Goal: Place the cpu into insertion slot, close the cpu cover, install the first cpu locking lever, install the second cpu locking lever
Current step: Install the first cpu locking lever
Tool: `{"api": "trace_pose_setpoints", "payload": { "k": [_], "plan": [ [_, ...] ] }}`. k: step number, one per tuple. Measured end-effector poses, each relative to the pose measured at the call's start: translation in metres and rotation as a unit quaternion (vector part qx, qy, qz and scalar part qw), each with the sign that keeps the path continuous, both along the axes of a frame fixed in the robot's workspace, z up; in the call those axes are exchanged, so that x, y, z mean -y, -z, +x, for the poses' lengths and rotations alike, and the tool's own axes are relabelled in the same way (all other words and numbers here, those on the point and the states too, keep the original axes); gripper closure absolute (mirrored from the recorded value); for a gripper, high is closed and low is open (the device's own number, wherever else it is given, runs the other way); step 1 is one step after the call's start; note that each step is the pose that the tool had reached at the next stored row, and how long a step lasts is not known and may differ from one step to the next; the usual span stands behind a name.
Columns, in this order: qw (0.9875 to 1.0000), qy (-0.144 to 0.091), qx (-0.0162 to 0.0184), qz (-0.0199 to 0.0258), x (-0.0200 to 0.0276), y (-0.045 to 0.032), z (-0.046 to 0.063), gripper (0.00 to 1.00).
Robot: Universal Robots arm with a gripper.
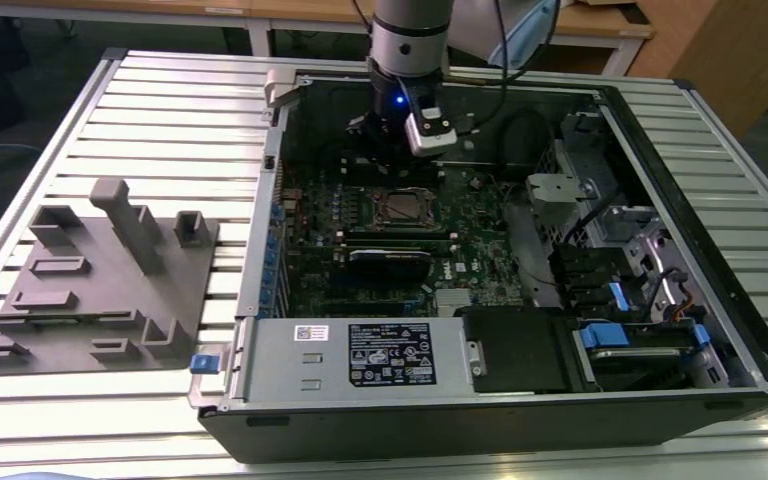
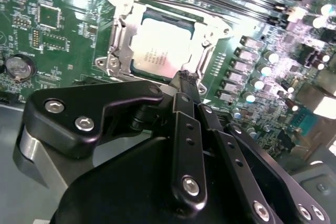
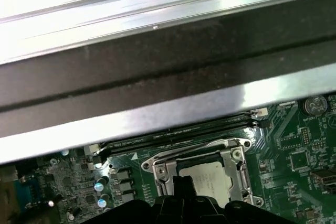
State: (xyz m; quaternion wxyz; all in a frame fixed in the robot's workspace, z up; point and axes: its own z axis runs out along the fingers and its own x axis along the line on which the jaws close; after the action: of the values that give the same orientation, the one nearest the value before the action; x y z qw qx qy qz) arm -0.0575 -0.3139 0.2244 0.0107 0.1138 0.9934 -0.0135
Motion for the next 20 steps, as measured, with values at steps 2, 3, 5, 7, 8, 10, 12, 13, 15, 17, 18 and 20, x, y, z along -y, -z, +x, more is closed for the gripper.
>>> {"api": "trace_pose_setpoints", "payload": {
  "k": [2,3,5,7,8,10,12,13,15,17,18,20],
  "plan": [
    [1.0,-0.004,0.0,0.0,0.0,0.0005,0.0044,0.9],
    [1.0,-0.006,0.0,0.0,0.0,0.0007,0.0065,0.9],
    [0.9999,-0.012,0.0,0.0,0.0001,0.001,0.0084,0.9],
    [0.9998,-0.021,0.0005,-0.0001,0.0,0.0012,0.0088,0.9],
    [0.9997,-0.025,0.0009,-0.0001,0.0,0.0013,0.0089,0.9],
    [0.9995,-0.033,0.0022,0.0003,0.0,0.0017,0.0091,0.9],
    [0.9993,-0.038,0.0039,0.0007,0.0001,0.002,0.0091,0.9],
    [0.9992,-0.04,0.005,0.0012,0.0003,0.0021,0.0091,0.9],
    [0.9991,-0.041,0.0071,0.0032,0.0013,0.0023,0.0091,0.9],
    [0.9991,-0.041,0.0086,0.0078,0.0038,0.0025,0.0091,0.9],
    [0.9991,-0.041,0.0091,0.0102,0.0057,0.0026,0.0091,0.9],
    [0.999,-0.041,0.0093,0.0128,0.0099,0.0026,0.0091,0.9]
  ]
}}
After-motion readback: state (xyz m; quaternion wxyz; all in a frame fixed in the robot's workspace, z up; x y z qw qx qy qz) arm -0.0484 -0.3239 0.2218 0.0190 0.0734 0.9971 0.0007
